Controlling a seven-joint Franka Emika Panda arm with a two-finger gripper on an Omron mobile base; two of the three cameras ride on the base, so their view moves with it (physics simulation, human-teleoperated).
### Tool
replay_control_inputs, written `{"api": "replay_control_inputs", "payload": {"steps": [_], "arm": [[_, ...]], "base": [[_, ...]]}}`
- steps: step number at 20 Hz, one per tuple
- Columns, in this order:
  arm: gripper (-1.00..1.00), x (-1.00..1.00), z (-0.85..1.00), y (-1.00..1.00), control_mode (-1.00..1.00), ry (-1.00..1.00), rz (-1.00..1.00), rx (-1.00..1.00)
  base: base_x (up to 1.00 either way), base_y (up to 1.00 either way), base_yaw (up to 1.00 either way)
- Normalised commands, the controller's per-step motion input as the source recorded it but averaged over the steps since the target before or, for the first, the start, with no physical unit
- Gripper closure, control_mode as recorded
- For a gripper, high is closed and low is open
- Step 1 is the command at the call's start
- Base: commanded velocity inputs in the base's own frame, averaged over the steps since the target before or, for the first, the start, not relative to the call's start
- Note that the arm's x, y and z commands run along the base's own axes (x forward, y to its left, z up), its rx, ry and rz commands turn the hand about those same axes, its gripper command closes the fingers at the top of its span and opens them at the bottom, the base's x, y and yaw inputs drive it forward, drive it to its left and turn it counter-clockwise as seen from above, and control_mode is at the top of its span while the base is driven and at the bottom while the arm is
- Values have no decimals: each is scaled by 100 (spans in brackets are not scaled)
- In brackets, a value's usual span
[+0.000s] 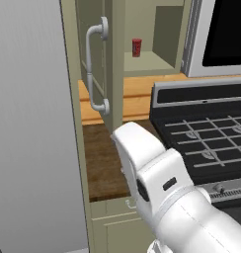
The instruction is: Pick the yogurt and place it on the digital scale for weighing, and close the cabinet.
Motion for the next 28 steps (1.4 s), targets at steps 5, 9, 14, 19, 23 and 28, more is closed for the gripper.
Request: {"api": "replay_control_inputs", "payload": {"steps": [5,9,14,19,23,28], "arm": [[-100,14,-10,18,-100,-3,-27,0],[-100,25,-10,23,-100,0,-35,0],[-100,45,0,0,-100,0,-17,0],[-100,64,-5,-1,-100,1,-5,0],[-100,71,-4,-7,-100,0,-2,0],[-100,61,-1,17,-100,4,-2,-3]], "base": [[0,0,0],[0,0,0],[0,0,0],[0,0,0],[0,0,0],[0,0,0]]}}
